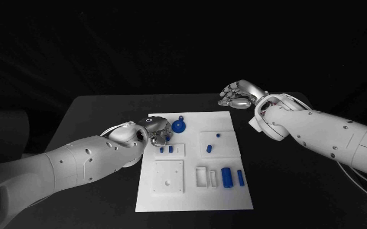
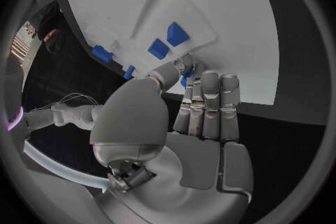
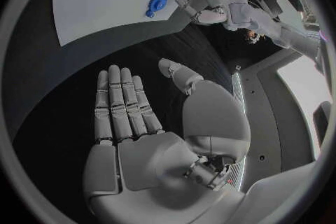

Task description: Assemble the parts on the task board

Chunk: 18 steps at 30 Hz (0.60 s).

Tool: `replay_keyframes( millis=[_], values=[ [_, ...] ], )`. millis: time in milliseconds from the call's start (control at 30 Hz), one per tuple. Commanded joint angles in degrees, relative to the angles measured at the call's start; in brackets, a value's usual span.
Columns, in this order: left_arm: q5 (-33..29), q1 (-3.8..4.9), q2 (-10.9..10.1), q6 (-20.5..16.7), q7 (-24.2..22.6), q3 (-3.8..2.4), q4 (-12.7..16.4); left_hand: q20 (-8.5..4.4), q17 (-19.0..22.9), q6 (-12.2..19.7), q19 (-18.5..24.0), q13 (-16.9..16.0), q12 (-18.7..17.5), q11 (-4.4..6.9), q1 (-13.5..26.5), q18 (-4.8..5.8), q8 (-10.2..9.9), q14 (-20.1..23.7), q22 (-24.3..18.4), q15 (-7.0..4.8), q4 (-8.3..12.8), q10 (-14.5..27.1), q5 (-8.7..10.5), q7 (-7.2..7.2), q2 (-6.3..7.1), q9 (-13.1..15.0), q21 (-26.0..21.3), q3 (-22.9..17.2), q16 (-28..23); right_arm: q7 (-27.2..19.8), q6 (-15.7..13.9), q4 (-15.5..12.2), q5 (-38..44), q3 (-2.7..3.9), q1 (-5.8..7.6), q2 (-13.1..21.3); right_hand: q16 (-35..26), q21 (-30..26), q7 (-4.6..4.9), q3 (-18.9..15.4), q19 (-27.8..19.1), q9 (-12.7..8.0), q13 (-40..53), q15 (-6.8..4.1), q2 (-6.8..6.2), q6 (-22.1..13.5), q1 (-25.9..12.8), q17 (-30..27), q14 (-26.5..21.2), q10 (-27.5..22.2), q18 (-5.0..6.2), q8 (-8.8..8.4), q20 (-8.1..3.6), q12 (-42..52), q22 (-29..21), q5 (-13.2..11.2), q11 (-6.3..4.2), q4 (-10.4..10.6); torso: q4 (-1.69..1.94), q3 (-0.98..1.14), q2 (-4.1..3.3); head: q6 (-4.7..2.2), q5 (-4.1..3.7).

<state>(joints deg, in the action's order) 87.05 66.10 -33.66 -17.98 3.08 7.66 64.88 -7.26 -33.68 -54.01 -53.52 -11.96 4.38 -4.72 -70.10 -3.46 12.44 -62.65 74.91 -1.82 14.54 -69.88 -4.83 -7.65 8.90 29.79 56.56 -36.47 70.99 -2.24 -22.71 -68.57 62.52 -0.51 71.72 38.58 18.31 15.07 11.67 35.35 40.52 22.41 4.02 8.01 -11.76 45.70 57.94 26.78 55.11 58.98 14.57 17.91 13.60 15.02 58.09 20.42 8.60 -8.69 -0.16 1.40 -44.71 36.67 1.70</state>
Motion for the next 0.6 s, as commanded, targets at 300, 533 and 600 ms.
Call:
replay_keyframes(
  millis=[300,533,600],
  values=[
    [-0.35,-0.04,-0.66,-0.29,-0.3,-0.06,-0.78,0.24,0.14,0.52,0.26,0.09,-0.35,-0.46,-1.04,-3.58,0.07,0.0,0.8,0.54,0.72,0.96,-0.07,-0.09,0.8,-0.16,-0.34,-0.43,-0.28,-0.34,0.76,-0.01,0.24,0.02,-0.02,0.05,0.25,-0.26,0.18,-0.31,-0.25,-0.08,-0.09,0.05,0.36,-0.22,0.13,-0.11,-0.29,0.24,0.11,0.13,0.09,-0.35,0.09,0.3,0.1,0.12,-0.04,0.02,0.02,-0.1,0.08],
    [-0.55,-0.04,-1.37,-0.87,-0.53,-0.13,-2.6,0.38,0.19,0.61,0.34,0.14,-0.31,-0.55,-1.93,-3.69,0.2,0.08,0.84,0.63,1.37,1.17,0.16,-0.01,1.4,-0.22,-0.34,-0.58,-0.23,-0.31,0.83,0.0,0.25,0.02,-0.02,0.26,0.25,-0.28,0.18,-0.32,-0.26,-0.09,-0.09,0.06,0.33,-0.22,0.12,-0.12,-0.31,0.24,0.11,0.13,0.09,-0.36,0.1,0.29,0.1,0.12,-0.06,0.02,0.02,-0.3,-0.02],
    [-1.26,-0.04,-1.52,-1.15,-0.71,-0.15,-3.29,0.38,0.19,0.63,0.33,0.15,-0.31,-0.56,-1.95,-3.69,0.2,0.08,0.84,0.64,1.37,1.19,0.15,-0.02,1.4,-0.23,-0.34,-0.59,-0.22,-0.29,0.98,0.01,0.27,0.02,-0.02,0.35,0.25,-0.28,0.18,-0.32,-0.27,-0.09,-0.09,0.06,0.33,-0.22,0.13,-0.13,-0.31,0.24,0.11,0.13,0.09,-0.37,0.1,0.29,0.1,0.12,-0.04,0.0,0.01,-0.35,-0.04]
  ],
)
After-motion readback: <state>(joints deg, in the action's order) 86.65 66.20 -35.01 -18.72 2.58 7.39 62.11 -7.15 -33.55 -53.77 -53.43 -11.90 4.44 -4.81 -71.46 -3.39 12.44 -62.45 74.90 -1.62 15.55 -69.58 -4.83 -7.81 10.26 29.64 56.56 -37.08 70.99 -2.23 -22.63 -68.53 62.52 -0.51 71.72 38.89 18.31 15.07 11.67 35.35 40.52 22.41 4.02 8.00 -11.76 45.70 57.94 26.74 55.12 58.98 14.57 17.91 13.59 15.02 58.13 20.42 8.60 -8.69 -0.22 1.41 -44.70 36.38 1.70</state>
